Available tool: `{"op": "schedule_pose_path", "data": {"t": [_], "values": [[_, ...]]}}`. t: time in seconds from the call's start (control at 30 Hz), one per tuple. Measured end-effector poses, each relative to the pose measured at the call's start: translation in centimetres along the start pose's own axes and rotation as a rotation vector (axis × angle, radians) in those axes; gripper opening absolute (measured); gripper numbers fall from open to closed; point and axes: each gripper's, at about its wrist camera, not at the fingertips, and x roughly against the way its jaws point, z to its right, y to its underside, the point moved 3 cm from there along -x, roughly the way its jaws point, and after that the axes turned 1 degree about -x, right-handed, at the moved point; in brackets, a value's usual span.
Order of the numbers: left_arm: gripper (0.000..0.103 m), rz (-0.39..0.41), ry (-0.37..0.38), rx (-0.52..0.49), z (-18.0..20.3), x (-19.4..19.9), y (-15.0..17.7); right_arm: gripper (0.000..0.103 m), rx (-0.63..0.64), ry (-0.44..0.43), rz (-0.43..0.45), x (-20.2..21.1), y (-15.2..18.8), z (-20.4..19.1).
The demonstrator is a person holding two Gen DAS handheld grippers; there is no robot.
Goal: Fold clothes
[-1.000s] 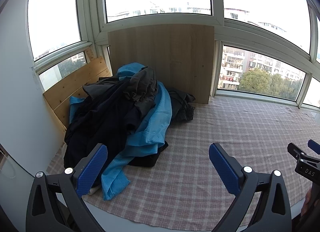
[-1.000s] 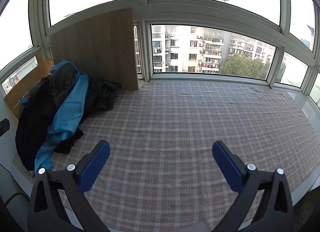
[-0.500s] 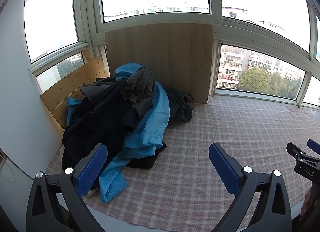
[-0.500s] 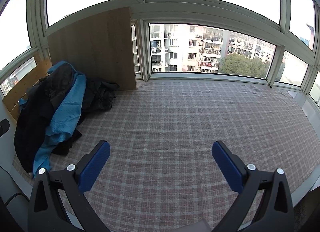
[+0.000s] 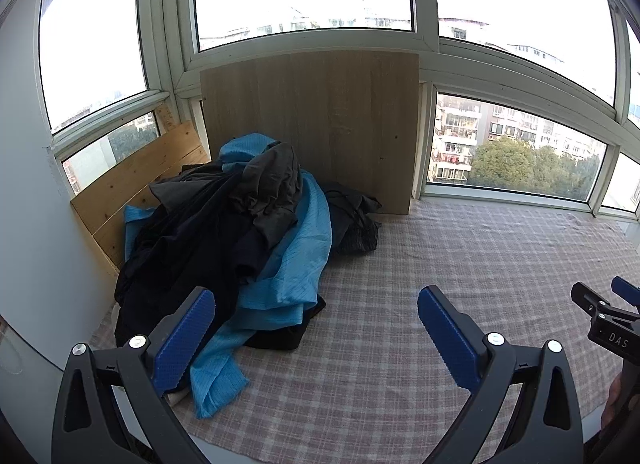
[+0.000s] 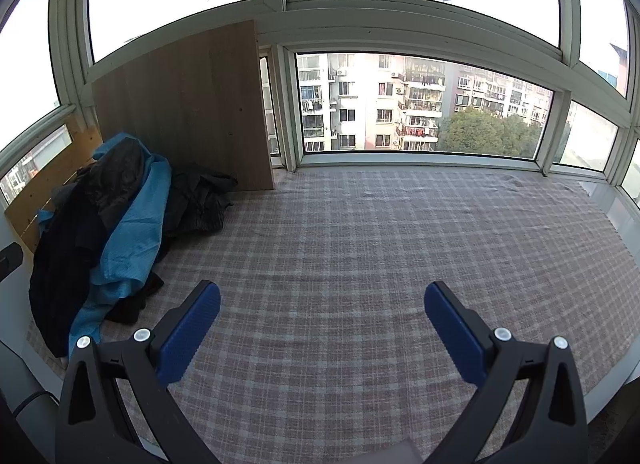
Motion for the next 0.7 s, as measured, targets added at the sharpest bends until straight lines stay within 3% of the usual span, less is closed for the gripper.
{"op": "schedule_pose_path", "data": {"t": [0.27, 0.43, 0.6, 0.7], "values": [[0.102, -0.013, 0.032, 0.04, -0.8, -1.4, 0.1, 0.103, 0.008, -0.012, -0.005, -1.2, -0.5, -0.6], [0.096, 0.055, 0.012, 0.089, -1.9, -1.3, 0.5, 0.103, 0.011, -0.065, 0.007, -2.2, -0.8, -1.1], [0.096, 0.091, 0.005, 0.142, -4.8, -1.5, 0.5, 0.103, -0.038, -0.121, -0.092, -4.5, -0.1, -0.8], [0.096, 0.081, -0.047, 0.188, -7.5, -2.0, 0.9, 0.103, -0.056, -0.116, -0.109, -5.4, 0.3, -0.7]]}}
